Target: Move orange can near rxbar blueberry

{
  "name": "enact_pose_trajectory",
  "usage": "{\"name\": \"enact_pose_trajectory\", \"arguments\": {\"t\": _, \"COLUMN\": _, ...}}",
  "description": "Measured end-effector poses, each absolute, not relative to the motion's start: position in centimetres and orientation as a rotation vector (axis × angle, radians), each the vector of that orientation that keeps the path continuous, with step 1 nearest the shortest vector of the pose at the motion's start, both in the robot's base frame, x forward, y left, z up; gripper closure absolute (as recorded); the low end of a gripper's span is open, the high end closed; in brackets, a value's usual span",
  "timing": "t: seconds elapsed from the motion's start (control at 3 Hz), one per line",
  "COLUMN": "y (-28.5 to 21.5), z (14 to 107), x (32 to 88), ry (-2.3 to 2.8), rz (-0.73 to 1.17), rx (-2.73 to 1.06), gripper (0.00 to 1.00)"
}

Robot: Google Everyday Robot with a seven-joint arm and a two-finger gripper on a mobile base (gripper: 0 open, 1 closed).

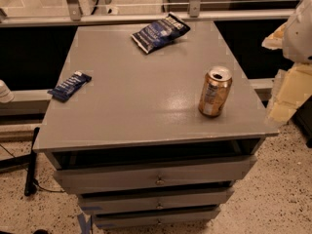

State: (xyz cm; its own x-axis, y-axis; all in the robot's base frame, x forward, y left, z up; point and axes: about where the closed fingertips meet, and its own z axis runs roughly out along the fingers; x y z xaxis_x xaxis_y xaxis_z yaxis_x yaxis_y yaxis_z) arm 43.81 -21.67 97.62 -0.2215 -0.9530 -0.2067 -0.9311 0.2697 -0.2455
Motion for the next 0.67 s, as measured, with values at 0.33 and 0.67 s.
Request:
{"name": "enact_pose_trajectory", "arguments": {"t": 0.33, "y": -21.7, "z": 97.8, "x": 43.9, "ry": 2.223, "rz": -0.102, "rx": -1.717, "gripper": 0.00}}
{"name": "enact_pose_trajectory", "arguments": {"t": 0.67, "y": -22.7, "z": 97.5, "x": 45.3, "ry": 2.177, "rz": -0.038, "rx": -1.664, "gripper": 0.00}}
